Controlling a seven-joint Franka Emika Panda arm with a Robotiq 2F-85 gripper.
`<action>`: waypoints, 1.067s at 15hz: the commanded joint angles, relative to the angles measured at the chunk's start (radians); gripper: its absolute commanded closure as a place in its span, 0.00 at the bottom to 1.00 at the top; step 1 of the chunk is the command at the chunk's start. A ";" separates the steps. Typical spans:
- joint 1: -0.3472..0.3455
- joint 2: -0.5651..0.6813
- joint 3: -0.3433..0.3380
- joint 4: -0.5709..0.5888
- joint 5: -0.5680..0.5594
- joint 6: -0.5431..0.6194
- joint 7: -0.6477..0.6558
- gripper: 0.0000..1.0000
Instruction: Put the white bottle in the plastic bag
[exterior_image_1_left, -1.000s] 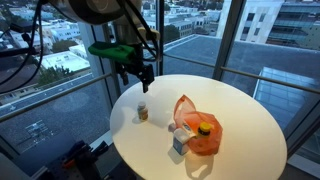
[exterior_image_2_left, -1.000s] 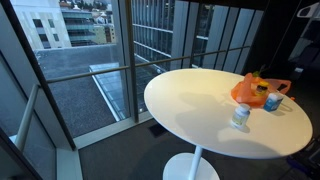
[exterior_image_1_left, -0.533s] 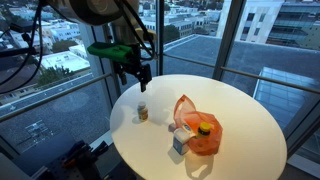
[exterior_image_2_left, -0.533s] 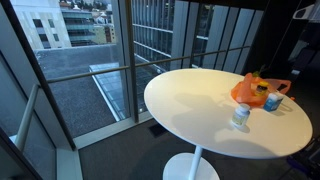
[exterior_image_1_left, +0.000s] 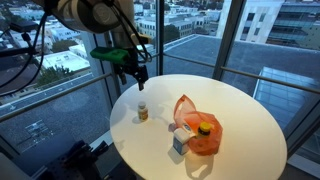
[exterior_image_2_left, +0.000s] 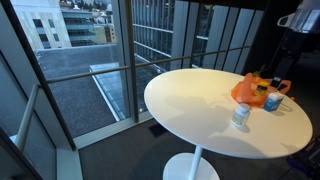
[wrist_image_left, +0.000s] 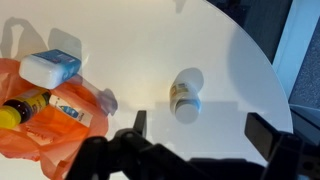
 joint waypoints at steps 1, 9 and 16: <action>0.009 0.096 0.013 0.044 -0.006 0.065 0.026 0.00; 0.009 0.306 0.012 0.132 -0.002 0.168 0.021 0.00; 0.011 0.418 0.012 0.178 -0.014 0.172 0.032 0.00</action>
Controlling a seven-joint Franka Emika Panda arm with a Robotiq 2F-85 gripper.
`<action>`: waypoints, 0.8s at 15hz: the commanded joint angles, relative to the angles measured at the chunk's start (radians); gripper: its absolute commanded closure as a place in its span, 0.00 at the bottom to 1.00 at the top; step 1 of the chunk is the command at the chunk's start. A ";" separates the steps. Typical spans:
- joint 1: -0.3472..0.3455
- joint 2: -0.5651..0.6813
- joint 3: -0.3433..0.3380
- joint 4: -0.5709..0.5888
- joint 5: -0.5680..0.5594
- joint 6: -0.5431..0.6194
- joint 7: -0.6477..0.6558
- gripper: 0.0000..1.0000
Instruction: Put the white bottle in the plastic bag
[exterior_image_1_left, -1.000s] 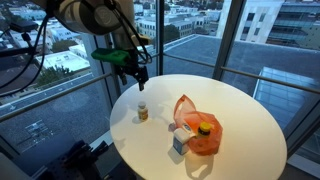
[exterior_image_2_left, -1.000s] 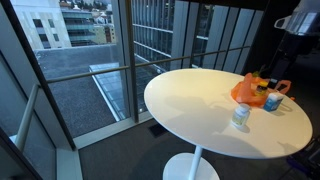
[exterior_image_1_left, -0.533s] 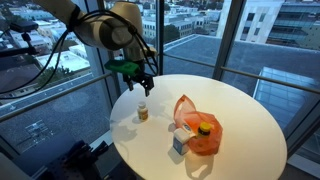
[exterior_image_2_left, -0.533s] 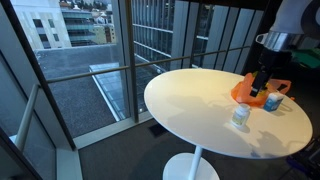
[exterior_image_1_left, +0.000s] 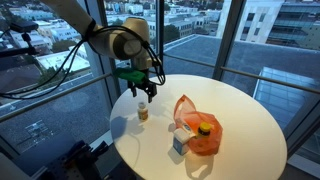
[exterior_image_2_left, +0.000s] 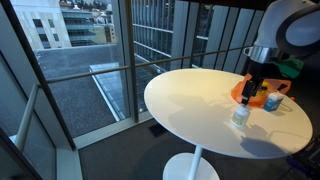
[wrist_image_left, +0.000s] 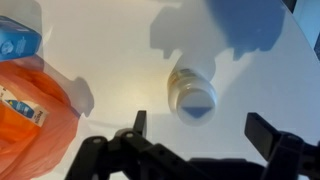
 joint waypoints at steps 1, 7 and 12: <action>0.002 0.058 0.001 0.041 -0.014 0.006 0.029 0.00; 0.014 0.106 0.000 0.048 -0.030 0.040 0.051 0.34; 0.020 0.085 0.000 0.047 -0.025 0.027 0.061 0.75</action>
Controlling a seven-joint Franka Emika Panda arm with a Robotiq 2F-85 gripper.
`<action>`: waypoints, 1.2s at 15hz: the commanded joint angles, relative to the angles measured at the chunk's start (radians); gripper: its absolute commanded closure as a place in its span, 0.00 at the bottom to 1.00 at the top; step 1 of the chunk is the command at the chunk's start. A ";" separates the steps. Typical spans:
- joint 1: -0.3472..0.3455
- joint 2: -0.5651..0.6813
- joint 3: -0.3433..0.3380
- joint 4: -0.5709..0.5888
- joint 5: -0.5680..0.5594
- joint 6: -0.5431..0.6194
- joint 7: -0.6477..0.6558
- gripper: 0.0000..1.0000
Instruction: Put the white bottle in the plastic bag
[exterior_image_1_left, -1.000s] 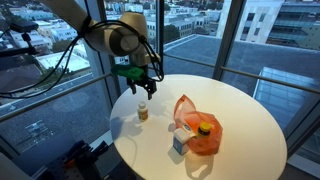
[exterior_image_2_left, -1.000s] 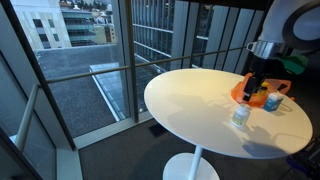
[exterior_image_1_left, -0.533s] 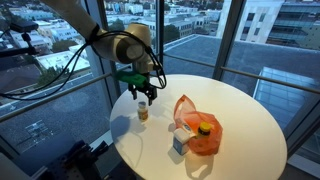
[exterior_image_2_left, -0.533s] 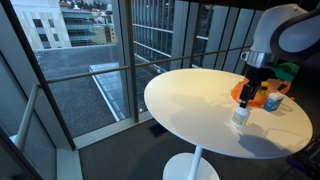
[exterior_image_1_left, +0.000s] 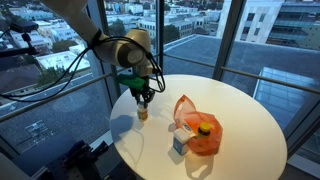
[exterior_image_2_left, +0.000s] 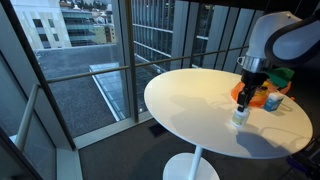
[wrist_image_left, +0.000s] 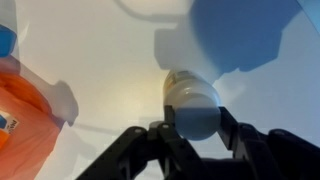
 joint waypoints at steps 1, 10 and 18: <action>0.003 -0.026 0.000 0.019 -0.020 -0.019 0.033 0.81; -0.037 -0.171 -0.037 0.059 -0.031 -0.142 0.043 0.81; -0.111 -0.163 -0.098 0.161 -0.030 -0.212 0.060 0.81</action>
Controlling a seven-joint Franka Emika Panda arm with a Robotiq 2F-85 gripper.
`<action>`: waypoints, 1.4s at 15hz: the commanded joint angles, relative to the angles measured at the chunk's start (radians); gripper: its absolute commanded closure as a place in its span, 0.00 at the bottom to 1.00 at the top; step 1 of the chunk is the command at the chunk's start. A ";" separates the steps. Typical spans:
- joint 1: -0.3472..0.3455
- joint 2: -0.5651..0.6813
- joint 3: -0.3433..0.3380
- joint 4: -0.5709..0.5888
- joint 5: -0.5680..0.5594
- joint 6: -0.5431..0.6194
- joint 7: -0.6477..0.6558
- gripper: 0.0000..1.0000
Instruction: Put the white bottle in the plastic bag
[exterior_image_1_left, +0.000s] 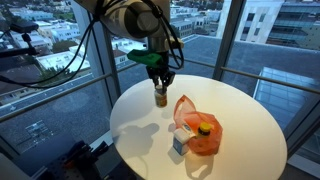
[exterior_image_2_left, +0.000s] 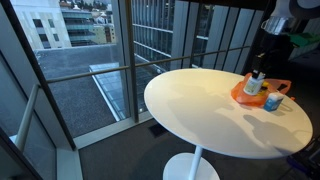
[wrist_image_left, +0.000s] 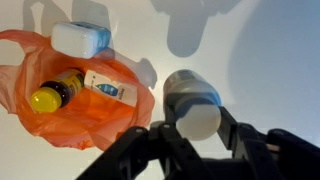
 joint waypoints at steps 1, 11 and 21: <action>-0.027 0.029 -0.022 0.079 -0.026 -0.045 0.042 0.81; -0.068 0.149 -0.072 0.212 -0.023 -0.054 0.091 0.81; -0.097 0.266 -0.108 0.285 -0.002 -0.055 0.085 0.81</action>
